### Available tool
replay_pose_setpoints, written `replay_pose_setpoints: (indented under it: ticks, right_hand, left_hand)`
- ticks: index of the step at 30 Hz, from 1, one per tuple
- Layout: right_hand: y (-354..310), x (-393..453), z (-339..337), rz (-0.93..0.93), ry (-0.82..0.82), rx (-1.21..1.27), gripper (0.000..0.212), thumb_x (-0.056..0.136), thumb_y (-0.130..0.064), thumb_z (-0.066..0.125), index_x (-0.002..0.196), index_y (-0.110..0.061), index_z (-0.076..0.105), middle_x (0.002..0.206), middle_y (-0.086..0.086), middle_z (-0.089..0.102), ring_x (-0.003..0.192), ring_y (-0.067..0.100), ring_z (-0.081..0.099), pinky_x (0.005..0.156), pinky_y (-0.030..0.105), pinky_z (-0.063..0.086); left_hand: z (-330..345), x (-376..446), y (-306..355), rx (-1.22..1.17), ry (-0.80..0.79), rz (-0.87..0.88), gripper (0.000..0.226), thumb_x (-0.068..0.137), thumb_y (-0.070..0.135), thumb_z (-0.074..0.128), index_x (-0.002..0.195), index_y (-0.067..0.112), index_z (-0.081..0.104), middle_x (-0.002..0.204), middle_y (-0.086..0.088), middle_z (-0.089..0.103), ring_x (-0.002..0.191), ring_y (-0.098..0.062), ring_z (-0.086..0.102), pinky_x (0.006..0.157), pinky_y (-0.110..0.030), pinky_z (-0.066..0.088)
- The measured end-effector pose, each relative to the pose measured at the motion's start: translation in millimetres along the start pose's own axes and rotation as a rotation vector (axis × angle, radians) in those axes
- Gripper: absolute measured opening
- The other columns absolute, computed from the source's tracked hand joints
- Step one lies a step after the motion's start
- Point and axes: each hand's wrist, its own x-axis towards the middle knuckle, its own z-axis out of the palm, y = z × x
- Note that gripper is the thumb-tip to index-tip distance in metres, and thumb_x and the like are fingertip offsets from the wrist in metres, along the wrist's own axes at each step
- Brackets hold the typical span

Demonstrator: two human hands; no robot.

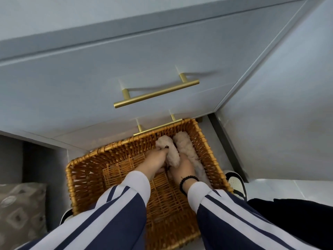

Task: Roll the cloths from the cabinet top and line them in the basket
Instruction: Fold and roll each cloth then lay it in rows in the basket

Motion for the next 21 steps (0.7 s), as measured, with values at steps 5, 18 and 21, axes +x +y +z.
replay_pose_setpoints:
  ticks: [5,18,21]
  right_hand:
    - [8.3,-4.5,1.9,0.016,-0.013,0.105,0.031,0.085,-0.014,0.057,0.114,-0.022,0.055,0.107,0.001,0.064,0.1,0.019,0.06,0.09,0.035,0.051]
    - [20.2,-23.8,13.6,0.356,0.306,0.286,0.012,0.083,-0.023,0.056,0.089,-0.018,0.048,0.092,0.004,0.06,0.078,0.021,0.058,0.067,0.031,0.051]
    - [25.8,-19.1,6.8,0.425,0.273,0.364,0.018,0.082,-0.026,0.059,0.081,-0.019,0.043,0.079,0.003,0.059,0.064,0.014,0.053,0.051,0.024,0.041]
  left_hand:
    - [12.0,8.8,2.5,-0.076,-0.011,-0.028,0.04,0.099,0.027,0.045,0.137,0.016,0.043,0.119,-0.006,0.054,0.111,-0.026,0.053,0.09,-0.04,0.049]
    - [37.4,32.6,11.1,0.38,0.184,0.123,0.017,0.093,0.019,0.046,0.098,0.009,0.06,0.109,-0.016,0.064,0.101,-0.033,0.061,0.088,-0.044,0.054]
    - [43.6,35.4,10.5,0.485,0.231,0.136,0.027,0.096,0.023,0.045,0.104,0.004,0.062,0.11,-0.016,0.064,0.1,-0.032,0.061,0.079,-0.032,0.053]
